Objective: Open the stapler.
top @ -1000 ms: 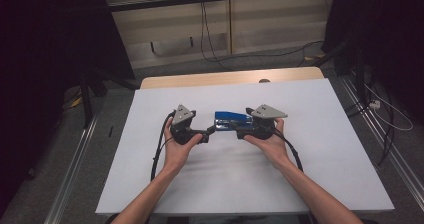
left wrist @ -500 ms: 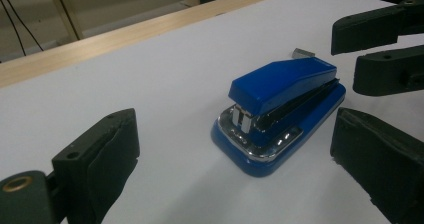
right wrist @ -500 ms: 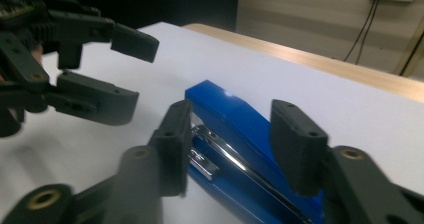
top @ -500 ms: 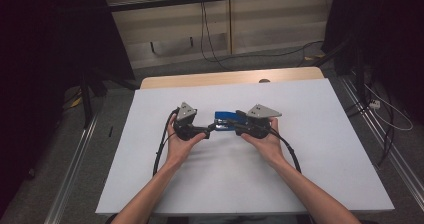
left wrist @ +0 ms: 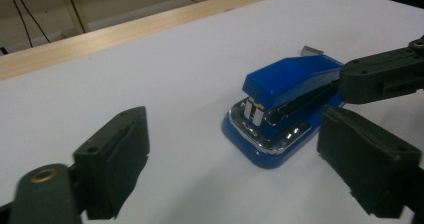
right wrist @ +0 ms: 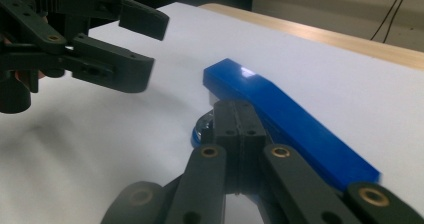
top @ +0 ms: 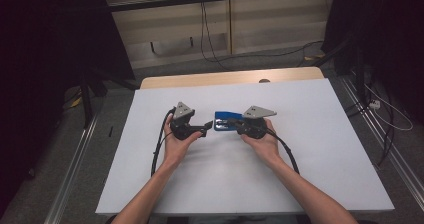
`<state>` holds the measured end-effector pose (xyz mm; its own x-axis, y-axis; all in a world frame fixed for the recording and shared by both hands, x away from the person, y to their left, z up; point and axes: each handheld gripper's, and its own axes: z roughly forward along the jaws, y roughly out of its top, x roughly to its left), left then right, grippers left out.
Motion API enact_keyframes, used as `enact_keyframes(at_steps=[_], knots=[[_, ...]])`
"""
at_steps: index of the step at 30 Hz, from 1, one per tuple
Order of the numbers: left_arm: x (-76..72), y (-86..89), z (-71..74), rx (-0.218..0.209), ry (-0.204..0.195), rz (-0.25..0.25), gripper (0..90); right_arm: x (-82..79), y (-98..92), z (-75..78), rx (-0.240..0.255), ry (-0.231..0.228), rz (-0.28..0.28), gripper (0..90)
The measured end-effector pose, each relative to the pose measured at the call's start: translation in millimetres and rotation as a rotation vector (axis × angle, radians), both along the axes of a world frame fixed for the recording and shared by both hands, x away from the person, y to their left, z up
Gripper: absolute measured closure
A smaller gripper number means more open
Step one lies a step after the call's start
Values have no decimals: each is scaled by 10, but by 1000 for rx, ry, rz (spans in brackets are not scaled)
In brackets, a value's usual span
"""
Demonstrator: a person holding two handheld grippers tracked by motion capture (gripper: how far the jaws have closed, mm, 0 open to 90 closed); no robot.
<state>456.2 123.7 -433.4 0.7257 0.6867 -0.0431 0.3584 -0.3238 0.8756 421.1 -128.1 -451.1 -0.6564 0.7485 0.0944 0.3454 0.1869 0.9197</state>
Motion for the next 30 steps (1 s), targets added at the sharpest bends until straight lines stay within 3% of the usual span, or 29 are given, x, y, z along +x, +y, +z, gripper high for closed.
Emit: enact_keyframes(at_steps=[7, 8, 11, 13, 18, 22, 24, 27, 30], knots=[[-1, -54, 6, 26, -6, -4, 234, 62, 70, 8, -43, 12, 4, 900], [3, -55, 13, 27, -10, -7, 306, 73, 73, 26, -48, 6, -3, 900], [21, -49, 29, 3, 8, 24, 356, 81, 79, 26, -56, 8, 4, 900], [38, -41, 21, 1, 18, 19, 452, 82, 85, 17, -63, 14, 2, 900], [84, -40, -44, -7, 74, 23, 617, 134, 117, -36, -99, 32, 5, 900], [108, -76, -83, 31, 83, 1, 756, 156, 167, -47, -108, 39, 24, 900], [117, -85, -89, 29, 87, -7, 827, 158, 180, -44, -111, 40, 26, 900], [139, -147, -115, 38, 90, -25, 896, 183, 212, -54, -134, 57, 32, 900], [140, -201, -139, 64, 95, -46, 900, 188, 229, -57, -156, 60, 38, 900]])
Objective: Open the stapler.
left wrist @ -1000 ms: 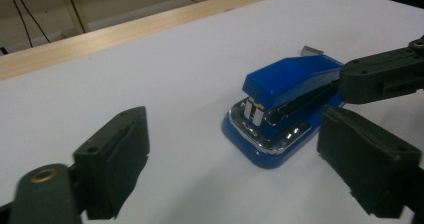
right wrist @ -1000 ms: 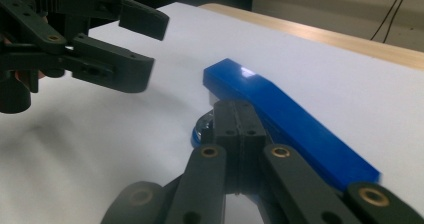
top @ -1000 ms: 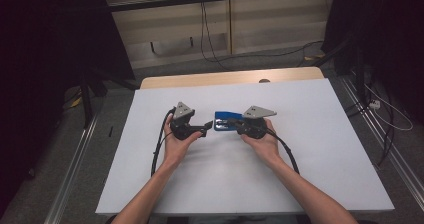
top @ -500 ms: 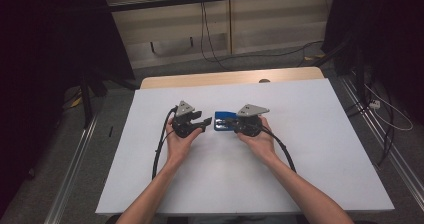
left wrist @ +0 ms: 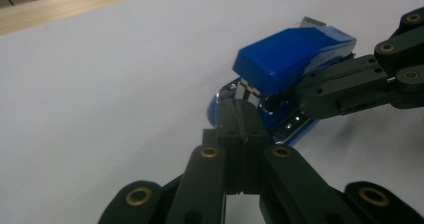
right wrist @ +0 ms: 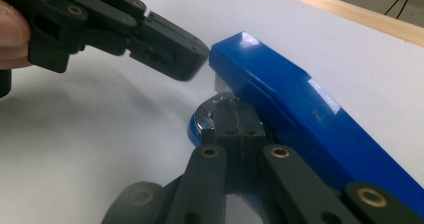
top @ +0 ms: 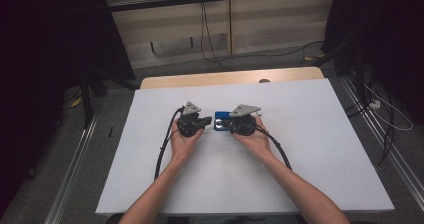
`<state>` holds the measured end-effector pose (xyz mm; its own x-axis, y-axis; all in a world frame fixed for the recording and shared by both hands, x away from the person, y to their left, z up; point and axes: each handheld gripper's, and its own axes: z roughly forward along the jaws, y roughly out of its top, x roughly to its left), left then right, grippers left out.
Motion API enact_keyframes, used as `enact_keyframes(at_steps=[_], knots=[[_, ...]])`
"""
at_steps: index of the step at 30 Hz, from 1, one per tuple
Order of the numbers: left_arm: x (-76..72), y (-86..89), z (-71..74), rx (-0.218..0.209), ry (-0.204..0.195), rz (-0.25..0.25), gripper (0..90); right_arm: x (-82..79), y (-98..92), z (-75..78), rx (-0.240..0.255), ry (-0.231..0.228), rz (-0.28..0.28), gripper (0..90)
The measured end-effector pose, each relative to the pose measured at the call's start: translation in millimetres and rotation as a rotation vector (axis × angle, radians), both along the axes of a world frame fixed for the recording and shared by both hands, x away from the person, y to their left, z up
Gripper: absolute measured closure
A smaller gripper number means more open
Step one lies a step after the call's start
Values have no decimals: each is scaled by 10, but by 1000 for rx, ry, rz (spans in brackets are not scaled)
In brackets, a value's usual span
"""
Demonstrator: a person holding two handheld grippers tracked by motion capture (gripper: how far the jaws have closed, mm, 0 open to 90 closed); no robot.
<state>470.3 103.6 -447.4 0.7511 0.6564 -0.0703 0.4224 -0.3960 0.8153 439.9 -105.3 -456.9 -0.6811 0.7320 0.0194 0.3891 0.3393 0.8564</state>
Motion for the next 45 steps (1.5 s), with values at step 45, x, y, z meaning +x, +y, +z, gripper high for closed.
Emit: enact_keyframes(at_steps=[45], knots=[[12, -92, 145, -80, -41, -1, 900, 20, 82, -6, -50, 6, 10, 900]])
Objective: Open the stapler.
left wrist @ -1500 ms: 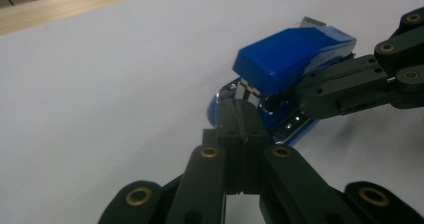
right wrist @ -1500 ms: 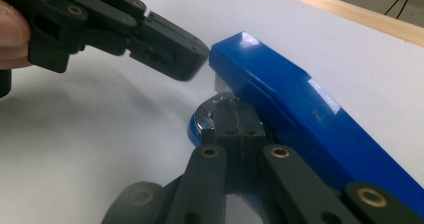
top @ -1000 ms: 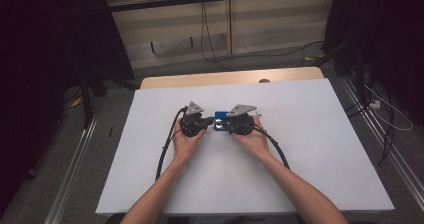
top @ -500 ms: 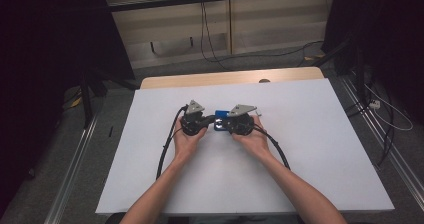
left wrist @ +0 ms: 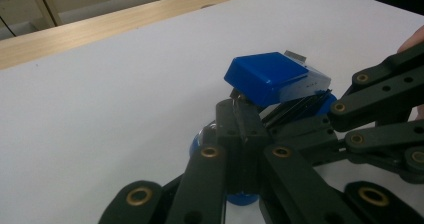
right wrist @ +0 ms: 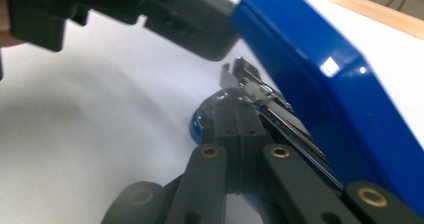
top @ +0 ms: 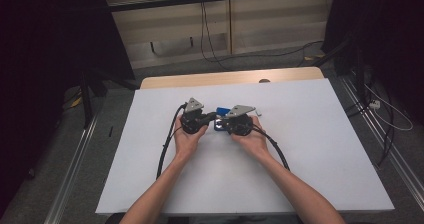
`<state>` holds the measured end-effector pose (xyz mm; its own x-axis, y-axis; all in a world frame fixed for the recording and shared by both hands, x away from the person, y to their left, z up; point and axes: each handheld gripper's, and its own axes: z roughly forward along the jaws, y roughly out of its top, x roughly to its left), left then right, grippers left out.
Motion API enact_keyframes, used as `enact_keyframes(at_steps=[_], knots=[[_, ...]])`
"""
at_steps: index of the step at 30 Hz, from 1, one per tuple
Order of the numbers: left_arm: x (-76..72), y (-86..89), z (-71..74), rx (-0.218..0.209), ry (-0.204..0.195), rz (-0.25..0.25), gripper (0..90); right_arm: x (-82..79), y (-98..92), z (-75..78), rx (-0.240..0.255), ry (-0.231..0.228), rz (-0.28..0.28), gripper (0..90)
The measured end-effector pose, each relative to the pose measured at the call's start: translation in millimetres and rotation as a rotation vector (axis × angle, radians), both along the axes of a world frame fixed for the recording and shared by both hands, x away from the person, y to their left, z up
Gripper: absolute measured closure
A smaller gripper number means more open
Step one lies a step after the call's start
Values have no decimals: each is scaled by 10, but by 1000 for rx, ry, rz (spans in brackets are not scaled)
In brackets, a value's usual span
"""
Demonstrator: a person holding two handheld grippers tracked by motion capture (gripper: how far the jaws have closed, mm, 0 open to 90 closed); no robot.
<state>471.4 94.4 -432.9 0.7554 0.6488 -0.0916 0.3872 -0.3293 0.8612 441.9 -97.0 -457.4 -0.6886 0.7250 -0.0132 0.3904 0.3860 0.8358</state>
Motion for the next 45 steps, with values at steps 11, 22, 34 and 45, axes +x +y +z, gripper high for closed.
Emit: enact_keyframes(at_steps=[11, 22, 34, 45], knots=[[2, -12, 26, -10, -9, -7, 900, -23, 10, 6, -5, -1, 25, 900], [-2, -11, 47, -21, -7, -15, 900, -33, -30, 66, 60, -40, -34, 900], [-8, -17, 87, -32, -7, -28, 900, -51, 24, 46, 52, -121, -92, 900], [35, 0, 12, -14, 9, -11, 900, -75, 35, 18, 38, -143, -97, 900]])
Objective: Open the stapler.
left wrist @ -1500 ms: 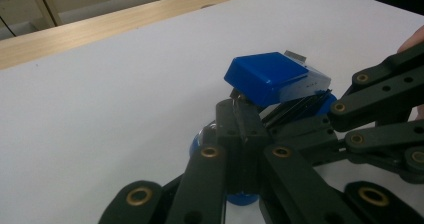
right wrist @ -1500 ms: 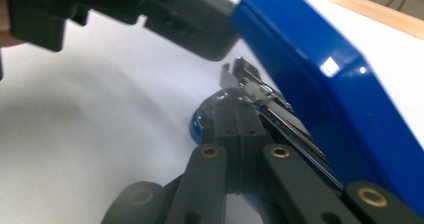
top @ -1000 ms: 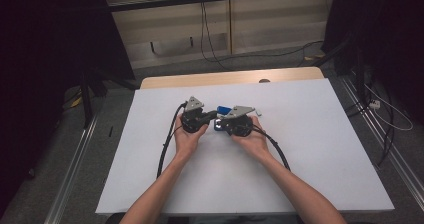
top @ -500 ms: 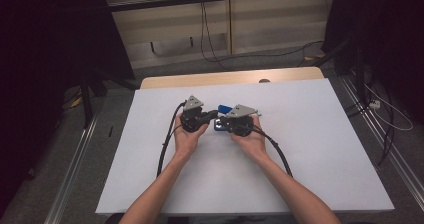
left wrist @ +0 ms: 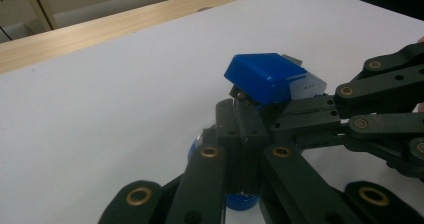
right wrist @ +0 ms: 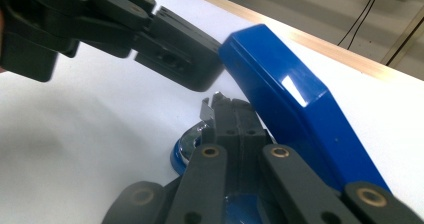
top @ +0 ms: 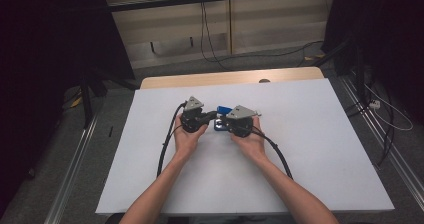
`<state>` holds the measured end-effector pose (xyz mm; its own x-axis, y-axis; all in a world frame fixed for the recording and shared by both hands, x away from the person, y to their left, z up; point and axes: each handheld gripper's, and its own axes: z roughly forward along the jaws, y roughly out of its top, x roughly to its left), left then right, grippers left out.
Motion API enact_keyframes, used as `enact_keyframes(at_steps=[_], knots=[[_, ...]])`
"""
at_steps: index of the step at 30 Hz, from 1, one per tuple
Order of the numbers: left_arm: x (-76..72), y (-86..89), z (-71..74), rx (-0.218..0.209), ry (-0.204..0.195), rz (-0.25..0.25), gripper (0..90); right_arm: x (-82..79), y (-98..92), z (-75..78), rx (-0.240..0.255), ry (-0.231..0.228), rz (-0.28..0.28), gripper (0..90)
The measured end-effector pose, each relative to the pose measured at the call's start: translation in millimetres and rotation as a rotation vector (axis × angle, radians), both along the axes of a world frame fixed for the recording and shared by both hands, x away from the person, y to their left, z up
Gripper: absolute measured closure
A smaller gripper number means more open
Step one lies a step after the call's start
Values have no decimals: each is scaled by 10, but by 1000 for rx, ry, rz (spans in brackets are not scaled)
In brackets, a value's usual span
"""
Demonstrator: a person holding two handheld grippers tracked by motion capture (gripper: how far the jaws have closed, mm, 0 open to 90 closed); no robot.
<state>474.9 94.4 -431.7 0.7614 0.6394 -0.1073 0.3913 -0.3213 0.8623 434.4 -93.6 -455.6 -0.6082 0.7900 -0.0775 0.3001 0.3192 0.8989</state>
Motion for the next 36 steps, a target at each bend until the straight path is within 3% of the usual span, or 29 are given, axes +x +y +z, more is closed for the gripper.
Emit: enact_keyframes(at_steps=[4, 15, 17, 21, 36], knots=[[22, -7, -48, 1, 18, -1, 900, 5, 0, -5, -6, -4, -1, 900], [30, -75, -86, 10, 12, 2, 900, 9, -26, 27, -3, -14, -18, 900], [46, -74, -99, -3, 23, 2, 900, 9, -28, 31, -3, -17, -19, 900], [39, -102, -96, 21, 4, -2, 900, 13, -36, 31, -3, -17, -19, 900], [46, -99, -127, 51, 11, -3, 900, 20, -34, 19, 4, -9, -27, 900]])
